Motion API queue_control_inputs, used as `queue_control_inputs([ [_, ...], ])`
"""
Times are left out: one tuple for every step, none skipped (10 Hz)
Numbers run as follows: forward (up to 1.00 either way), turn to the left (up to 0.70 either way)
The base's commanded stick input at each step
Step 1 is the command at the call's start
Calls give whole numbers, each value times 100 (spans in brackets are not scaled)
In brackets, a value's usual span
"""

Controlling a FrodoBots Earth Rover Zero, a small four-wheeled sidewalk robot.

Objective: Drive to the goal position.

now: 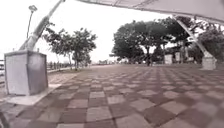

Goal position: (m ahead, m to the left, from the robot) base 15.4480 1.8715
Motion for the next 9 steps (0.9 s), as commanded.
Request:
queue_control_inputs([
  [100,0],
  [100,0],
  [100,0],
  [100,0],
  [100,0],
  [100,0],
  [100,7],
  [100,34],
  [100,40],
])
